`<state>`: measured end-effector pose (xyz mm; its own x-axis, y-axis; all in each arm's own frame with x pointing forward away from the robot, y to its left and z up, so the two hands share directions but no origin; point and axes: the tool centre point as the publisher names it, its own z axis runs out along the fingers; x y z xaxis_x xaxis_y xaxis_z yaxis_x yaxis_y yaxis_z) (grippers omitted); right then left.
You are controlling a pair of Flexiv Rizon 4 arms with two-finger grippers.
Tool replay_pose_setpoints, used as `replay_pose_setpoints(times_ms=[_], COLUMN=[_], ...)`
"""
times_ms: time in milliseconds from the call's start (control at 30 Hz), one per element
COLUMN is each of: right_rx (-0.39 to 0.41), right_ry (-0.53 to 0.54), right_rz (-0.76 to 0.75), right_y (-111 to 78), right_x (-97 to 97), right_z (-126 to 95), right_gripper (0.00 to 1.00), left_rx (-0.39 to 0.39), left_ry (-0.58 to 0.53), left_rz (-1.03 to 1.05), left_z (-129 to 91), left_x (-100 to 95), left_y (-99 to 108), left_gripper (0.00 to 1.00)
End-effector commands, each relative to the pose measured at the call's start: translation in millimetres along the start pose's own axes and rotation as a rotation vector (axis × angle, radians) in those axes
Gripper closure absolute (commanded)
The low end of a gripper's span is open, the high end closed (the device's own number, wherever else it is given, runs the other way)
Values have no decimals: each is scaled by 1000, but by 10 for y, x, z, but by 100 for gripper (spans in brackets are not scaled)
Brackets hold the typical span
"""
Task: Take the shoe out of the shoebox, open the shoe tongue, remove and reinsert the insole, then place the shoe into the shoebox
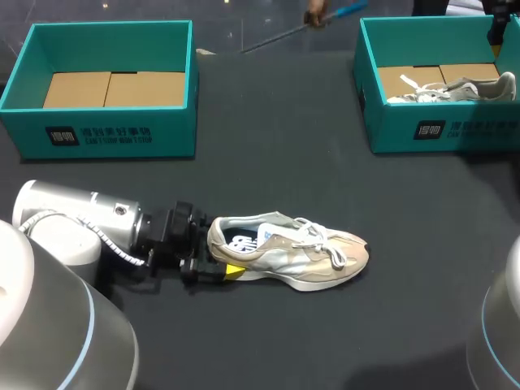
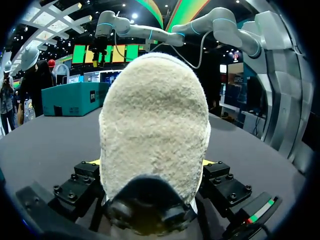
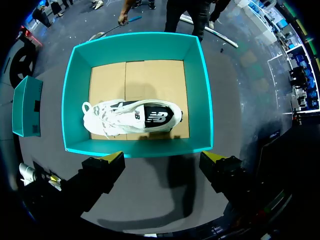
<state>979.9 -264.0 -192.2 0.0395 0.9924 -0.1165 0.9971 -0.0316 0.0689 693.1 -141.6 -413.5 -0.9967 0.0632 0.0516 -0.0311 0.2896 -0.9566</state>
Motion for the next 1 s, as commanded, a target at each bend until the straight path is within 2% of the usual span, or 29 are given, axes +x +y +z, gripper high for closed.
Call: replay_pose_setpoints(times_ms=[33, 567, 667, 767, 1000], right_rx=[0, 0, -3, -28, -43], right_ry=[0, 0, -46, -4, -9], right_rz=[1, 1, 14, 38, 98], right_y=[0, 0, -68, -239, -623], right_x=[2, 2, 96, 174, 377], right_z=[-1, -1, -11, -47, -147], right_gripper=[0, 0, 0, 0, 0], left_rx=[0, 0, 0, 0, 0], left_ry=[-2, -2, -2, -2, -2], left_rz=[1, 1, 1, 1, 1], left_z=[-11, -11, -11, -11, -11], left_x=[13, 13, 13, 13, 13], left_y=[9, 9, 9, 9, 9], left_gripper=[100, 100, 100, 100, 100])
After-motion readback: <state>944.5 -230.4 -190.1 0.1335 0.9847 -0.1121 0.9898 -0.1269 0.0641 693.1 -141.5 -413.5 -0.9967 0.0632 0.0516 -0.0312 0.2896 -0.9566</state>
